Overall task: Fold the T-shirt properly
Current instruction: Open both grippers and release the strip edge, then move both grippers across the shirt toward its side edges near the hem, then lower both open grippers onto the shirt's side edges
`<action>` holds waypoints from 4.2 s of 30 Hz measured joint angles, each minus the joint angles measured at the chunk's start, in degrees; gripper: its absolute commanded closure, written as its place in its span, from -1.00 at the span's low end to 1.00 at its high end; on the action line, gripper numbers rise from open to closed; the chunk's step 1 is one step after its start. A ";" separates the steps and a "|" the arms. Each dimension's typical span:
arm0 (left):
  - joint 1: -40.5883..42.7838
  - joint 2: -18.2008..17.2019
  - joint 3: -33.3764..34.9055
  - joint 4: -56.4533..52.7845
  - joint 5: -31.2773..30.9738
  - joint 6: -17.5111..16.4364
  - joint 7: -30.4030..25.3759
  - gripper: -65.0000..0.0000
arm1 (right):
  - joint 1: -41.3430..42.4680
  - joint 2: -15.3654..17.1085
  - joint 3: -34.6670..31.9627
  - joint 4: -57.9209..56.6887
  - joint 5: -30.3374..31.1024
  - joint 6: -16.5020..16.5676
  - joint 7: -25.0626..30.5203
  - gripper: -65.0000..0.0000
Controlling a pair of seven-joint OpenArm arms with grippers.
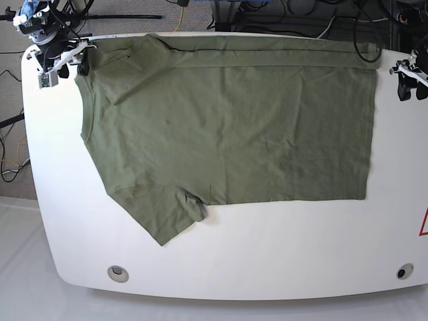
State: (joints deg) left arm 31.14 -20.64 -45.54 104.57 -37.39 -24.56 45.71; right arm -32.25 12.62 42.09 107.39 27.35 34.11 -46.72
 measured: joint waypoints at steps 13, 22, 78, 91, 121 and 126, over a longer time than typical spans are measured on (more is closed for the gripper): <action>-6.54 0.44 3.78 -1.42 0.02 0.24 -0.26 0.12 | 2.03 -0.26 0.55 4.90 2.73 0.13 -0.04 0.05; -9.38 4.35 9.09 -1.97 3.10 1.38 0.09 0.10 | 7.78 0.00 -2.40 -0.83 0.83 0.35 -1.29 0.05; -36.89 -0.07 27.10 -31.28 15.96 2.97 -6.82 -0.01 | 36.26 1.99 -20.37 -19.30 -9.33 -0.59 -1.22 0.02; -41.05 -0.50 29.68 -33.09 16.37 2.54 -5.31 -0.02 | 41.86 1.03 -21.57 -30.73 -9.92 -1.05 1.31 0.03; -42.12 -0.70 28.06 -37.11 17.03 2.67 -5.29 0.06 | 49.48 1.92 -21.94 -43.21 -11.02 -1.09 4.61 0.02; -42.62 -0.92 28.06 -37.81 17.00 2.51 -6.08 0.04 | 51.49 2.01 -21.94 -45.48 -11.06 -0.90 5.99 0.02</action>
State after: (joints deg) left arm -11.49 -21.56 -17.47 66.76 -20.38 -22.04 39.64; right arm 19.25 14.63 20.14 61.91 16.29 33.21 -40.73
